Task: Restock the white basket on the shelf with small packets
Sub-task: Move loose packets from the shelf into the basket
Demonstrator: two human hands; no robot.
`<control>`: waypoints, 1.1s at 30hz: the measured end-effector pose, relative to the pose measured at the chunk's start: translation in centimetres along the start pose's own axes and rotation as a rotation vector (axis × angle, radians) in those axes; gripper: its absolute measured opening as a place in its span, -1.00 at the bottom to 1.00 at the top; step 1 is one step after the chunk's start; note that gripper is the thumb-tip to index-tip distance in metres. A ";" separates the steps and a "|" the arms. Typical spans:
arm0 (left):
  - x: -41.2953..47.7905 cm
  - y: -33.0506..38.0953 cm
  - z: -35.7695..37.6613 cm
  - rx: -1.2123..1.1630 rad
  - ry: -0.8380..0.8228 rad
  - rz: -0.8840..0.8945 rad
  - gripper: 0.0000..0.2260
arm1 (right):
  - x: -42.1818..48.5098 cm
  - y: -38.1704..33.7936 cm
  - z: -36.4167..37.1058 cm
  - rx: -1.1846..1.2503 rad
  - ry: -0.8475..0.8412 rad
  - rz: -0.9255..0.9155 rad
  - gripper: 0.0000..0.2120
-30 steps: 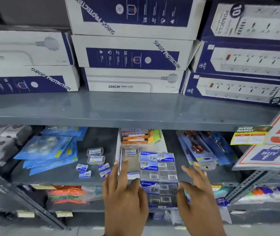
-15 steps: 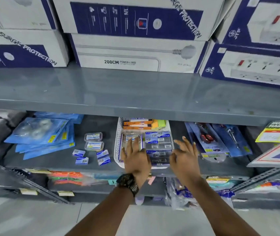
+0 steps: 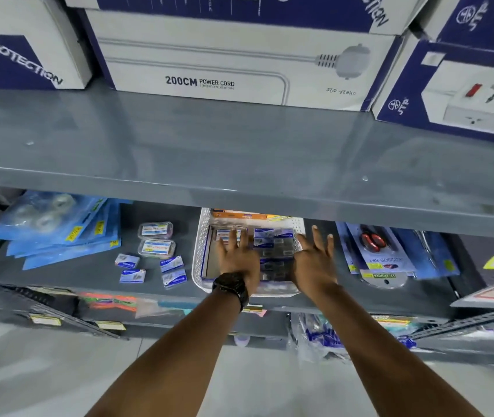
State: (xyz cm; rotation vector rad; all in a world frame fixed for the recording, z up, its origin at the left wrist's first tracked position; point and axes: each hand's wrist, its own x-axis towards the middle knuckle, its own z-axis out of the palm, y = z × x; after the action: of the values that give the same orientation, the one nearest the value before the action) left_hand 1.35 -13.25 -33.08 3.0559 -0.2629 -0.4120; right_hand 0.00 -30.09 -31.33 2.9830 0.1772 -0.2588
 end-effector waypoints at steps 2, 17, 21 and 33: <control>-0.3 -0.1 -0.4 0.018 0.002 0.011 -0.55 | -0.1 0.1 -0.2 0.026 0.033 -0.014 -0.68; -13.5 -14.4 0.4 -0.073 0.405 -0.090 -0.52 | -2.9 -7.8 -1.6 0.480 0.563 -0.235 -0.65; -17.4 -19.0 1.7 -0.060 0.401 -0.186 -0.47 | -2.5 -14.1 -2.8 0.472 0.544 -0.351 -0.63; -19.9 -25.2 1.0 -0.108 0.421 -0.183 -0.43 | 2.9 -28.0 -3.0 0.258 0.174 -0.515 -0.60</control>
State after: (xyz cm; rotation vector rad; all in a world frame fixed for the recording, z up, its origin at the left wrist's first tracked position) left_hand -13.75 15.00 -30.58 2.9710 0.0570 0.2084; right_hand -0.31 -1.82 -32.63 3.1540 1.0077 -0.0750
